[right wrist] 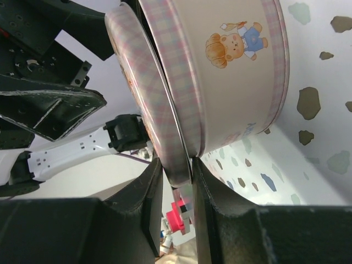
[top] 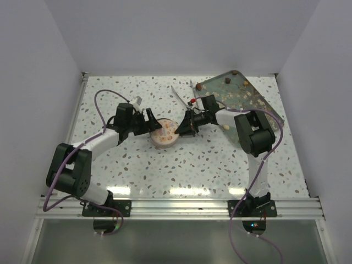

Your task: Pack the chocolate

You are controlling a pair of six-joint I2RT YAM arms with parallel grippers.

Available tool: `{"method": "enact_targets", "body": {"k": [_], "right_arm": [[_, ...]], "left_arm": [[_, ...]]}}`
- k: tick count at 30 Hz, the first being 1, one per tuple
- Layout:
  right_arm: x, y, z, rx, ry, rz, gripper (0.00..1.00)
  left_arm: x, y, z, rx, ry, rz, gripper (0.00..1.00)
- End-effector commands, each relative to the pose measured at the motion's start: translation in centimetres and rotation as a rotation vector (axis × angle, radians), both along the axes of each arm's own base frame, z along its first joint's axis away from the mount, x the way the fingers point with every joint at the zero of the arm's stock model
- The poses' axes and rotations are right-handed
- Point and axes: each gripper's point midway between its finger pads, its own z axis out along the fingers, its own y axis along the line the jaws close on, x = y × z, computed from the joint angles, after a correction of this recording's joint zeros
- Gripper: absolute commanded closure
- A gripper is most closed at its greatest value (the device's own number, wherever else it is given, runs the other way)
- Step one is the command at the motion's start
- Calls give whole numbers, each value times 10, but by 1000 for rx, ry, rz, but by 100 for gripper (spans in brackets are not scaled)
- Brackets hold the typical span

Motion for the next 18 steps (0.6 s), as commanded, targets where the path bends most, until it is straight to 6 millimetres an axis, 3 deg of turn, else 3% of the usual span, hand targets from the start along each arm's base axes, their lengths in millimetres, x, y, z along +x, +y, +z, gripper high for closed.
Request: {"method": "enact_targets", "body": {"k": [1,9,18], "right_arm": [[-4,-10,-51,-185,57,-50,75],[3,-9,-51,-192,54,-71,75],[18,-1,-32,-159,46,-118,76]], "left_arm": [[7,-12,11,-64,-48,-31,12],[3,-11,8,-65,-31,-31,12],[-4,-7,4,-34,-14,-36,14]]}}
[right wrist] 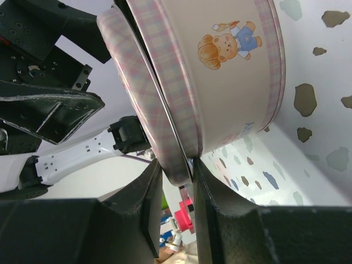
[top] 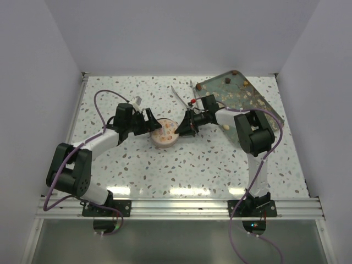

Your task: Pack the chocolate

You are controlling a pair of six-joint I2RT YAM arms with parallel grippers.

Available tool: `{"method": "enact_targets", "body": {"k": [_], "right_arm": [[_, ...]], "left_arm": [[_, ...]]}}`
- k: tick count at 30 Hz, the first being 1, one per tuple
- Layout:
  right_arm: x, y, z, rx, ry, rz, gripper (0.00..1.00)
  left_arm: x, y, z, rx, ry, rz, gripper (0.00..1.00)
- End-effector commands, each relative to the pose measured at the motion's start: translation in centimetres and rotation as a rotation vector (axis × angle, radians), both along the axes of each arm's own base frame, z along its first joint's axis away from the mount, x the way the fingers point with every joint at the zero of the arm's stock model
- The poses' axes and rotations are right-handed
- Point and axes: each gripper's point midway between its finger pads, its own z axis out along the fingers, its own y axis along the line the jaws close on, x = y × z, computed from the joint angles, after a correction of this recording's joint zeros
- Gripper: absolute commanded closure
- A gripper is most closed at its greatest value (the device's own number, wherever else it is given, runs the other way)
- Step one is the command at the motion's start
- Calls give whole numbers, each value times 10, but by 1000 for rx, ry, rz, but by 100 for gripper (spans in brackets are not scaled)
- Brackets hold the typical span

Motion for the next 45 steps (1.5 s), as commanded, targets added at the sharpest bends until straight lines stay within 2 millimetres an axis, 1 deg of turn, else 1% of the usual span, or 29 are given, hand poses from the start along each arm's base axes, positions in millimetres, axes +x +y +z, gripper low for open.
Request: {"method": "enact_targets", "body": {"k": [1,8,19,25,34,39,41,45], "right_arm": [[21,-4,-31,-149,3,-112,76],[25,-2,-35,-167,5,-127,76],[37,1,-26,-166,-17,-142,75],[40,0,-22,-181,-39,-132,73],[39,-1,-19,-210,-66,-111,71],[39,2,-14,-229,-95,-85,70],[36,3,-16,-242,-97,-71,70],[36,7,-13,-254,-116,-55,69]], "left_arm": [[-6,-6,3,-19,-7,-37,14],[-8,-6,3,-18,-7,-40,15],[-7,-8,3,-18,-11,-58,16],[-5,-10,6,-27,-19,-68,16],[-4,-11,8,-26,-26,-74,17],[-5,-11,6,-22,-26,-75,17],[-4,-11,7,-22,-29,-75,18],[-4,-11,8,-19,-34,-76,18]]}}
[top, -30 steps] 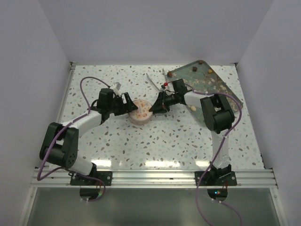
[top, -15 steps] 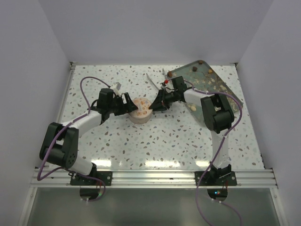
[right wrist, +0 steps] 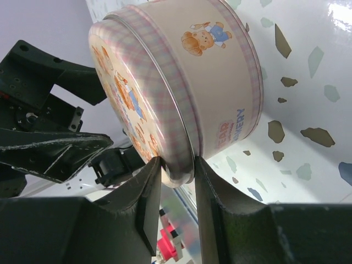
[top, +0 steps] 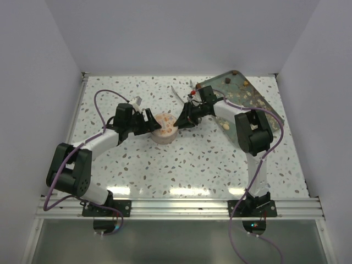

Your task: Pack the chocolate

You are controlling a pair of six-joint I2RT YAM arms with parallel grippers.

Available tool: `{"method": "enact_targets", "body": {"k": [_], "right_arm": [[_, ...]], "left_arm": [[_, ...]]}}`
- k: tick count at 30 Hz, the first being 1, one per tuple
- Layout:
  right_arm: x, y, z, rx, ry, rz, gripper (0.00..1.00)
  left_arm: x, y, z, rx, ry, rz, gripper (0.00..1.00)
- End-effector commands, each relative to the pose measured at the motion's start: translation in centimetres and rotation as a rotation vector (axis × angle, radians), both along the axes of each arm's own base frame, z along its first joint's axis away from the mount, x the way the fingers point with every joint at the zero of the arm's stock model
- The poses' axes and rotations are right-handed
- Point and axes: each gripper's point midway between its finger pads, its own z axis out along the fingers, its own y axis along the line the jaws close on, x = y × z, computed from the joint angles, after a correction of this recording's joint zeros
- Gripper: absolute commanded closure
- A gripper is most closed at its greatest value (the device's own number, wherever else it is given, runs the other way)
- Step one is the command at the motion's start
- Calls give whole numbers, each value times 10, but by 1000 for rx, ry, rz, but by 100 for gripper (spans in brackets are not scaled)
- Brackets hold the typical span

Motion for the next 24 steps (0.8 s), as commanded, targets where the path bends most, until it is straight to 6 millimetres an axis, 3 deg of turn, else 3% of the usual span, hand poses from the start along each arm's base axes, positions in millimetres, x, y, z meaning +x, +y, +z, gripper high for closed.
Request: {"method": "enact_targets", "body": {"k": [1,13,24], "right_arm": [[-2,3,-18,-97,-16,16,69],[-3,10,-13,-114,-40,46,67],[-3,11,-10,-125,-50,56,65]], "left_arm": [[-4,-12,9,-31,-26,-67,18],[-4,-16,7,-35,-25,-78,22],[-8,-16,0,-33,-9,-79,34]]}}
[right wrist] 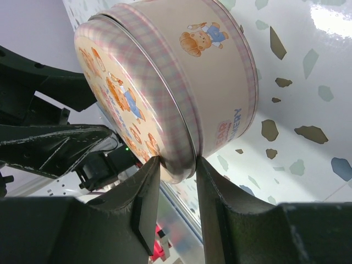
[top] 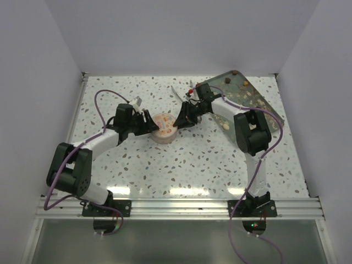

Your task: Pack the chocolate

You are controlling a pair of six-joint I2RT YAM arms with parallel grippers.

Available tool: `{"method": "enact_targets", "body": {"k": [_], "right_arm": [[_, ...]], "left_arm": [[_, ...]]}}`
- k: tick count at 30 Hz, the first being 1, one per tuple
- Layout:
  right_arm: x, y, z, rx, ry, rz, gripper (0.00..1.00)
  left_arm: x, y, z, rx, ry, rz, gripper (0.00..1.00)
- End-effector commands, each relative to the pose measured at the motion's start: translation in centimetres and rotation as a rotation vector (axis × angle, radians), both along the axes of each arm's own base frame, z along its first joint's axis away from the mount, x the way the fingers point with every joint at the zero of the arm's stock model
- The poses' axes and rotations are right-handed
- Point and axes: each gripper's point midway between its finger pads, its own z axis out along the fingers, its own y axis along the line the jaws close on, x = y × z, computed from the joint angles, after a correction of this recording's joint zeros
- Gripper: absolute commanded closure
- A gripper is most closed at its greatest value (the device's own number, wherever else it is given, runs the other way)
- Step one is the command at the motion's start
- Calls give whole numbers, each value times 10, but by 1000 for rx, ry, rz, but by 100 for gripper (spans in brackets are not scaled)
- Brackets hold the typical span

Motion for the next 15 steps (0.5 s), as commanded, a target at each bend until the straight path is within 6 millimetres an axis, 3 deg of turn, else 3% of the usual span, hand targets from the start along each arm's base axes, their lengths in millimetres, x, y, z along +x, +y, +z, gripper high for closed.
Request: {"method": "enact_targets", "body": {"k": [1,15], "right_arm": [[-3,9,-10,-39,-17,23,65],[-5,4,-9,-73,-35,38,64]], "left_arm": [[-7,-18,2,-54,-11,-71,36],[-6,-8,-22,-10,77,14,43]]}}
